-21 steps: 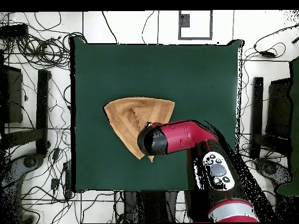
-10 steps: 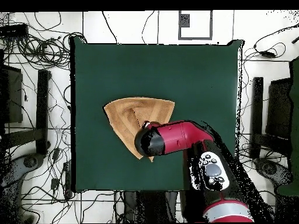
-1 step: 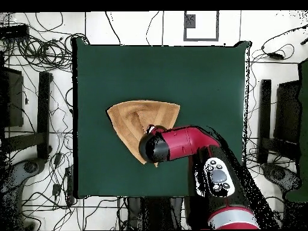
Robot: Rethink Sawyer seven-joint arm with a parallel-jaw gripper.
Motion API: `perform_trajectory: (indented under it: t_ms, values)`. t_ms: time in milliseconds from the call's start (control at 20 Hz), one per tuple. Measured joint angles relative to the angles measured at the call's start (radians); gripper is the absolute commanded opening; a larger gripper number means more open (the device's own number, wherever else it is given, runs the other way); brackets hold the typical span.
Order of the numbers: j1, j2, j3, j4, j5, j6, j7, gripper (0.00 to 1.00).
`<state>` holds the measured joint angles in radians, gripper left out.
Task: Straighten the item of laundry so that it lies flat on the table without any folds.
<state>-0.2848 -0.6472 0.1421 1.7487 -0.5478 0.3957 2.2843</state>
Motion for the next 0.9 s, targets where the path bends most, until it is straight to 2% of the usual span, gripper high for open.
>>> perform_trajectory:
  t_ms: [700, 900]
  values:
    - [0.003, 0.009, -0.046, 0.043, 0.007, -0.016, 0.000, 1.00]
    - [0.008, 0.002, -0.075, 0.072, 0.042, -0.020, 0.000, 1.00]
